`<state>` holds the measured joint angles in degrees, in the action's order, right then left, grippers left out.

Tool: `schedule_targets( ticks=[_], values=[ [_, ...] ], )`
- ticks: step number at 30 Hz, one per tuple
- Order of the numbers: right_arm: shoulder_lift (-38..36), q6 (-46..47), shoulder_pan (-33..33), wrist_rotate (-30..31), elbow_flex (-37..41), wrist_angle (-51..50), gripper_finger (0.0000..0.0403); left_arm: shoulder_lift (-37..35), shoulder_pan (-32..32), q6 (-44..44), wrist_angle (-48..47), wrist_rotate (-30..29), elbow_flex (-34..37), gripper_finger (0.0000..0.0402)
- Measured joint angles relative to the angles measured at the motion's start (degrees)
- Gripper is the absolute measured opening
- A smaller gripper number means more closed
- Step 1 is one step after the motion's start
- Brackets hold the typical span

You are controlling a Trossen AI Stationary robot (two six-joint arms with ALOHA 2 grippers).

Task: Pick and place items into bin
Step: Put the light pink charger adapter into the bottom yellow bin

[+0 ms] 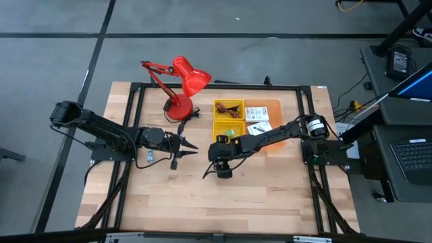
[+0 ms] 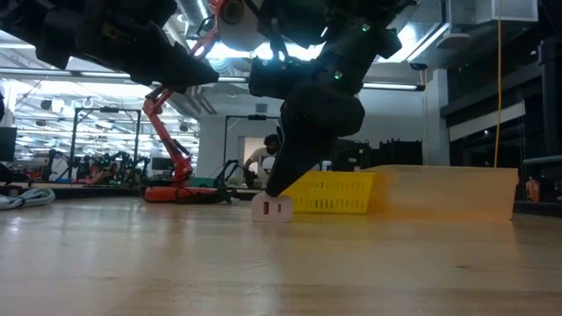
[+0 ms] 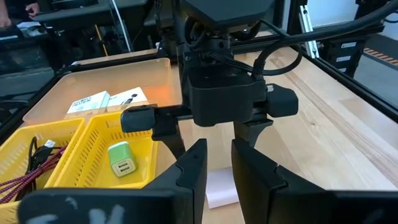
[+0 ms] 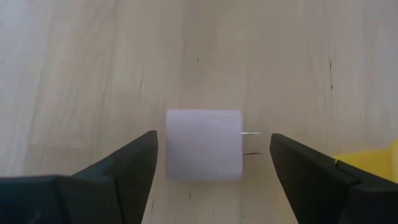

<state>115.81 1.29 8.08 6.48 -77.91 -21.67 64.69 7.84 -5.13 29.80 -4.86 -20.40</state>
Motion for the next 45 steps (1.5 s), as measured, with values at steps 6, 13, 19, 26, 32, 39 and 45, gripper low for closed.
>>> schedule_targets(
  ticks=[6, 13, 19, 26, 32, 39, 45],
  values=[
    [0.0, 0.1, 0.0, 0.1, 0.4, 0.4, 0.0291, 0.0, 0.0, 0.0, 0.0, 0.0, 0.0, 0.0067],
    [0.0, 0.0, 0.0, 0.6, 0.6, 0.5, 0.0291, 0.0, 0.0, 0.0, 0.0, 0.0, 0.0, 0.0068],
    [0.9, 0.0, 0.0, 1.6, 0.5, 1.0, 0.0291, 0.0, 0.0, 0.0, 0.0, 0.0, 0.0, 0.0070],
    [2.6, -0.2, 0.0, 1.5, 0.6, 1.8, 0.0291, 0.0, 0.0, 0.0, 0.1, 0.0, 0.0, 0.0066],
    [2.7, -1.7, 0.0, 1.5, 0.6, 1.8, 0.0291, 0.0, 0.0, 0.0, 0.0, 0.0, 0.0, 0.0070],
    [2.7, -2.0, 0.0, 1.5, 0.6, 2.2, 0.0259, 0.0, 0.0, -0.1, 0.0, 0.0, 0.0, 0.0067],
    [2.6, -2.0, 0.0, 1.5, 0.5, 2.1, 0.0212, 0.0, 0.0, -0.1, 0.0, 0.0, 0.0, 0.0068]
  ],
)
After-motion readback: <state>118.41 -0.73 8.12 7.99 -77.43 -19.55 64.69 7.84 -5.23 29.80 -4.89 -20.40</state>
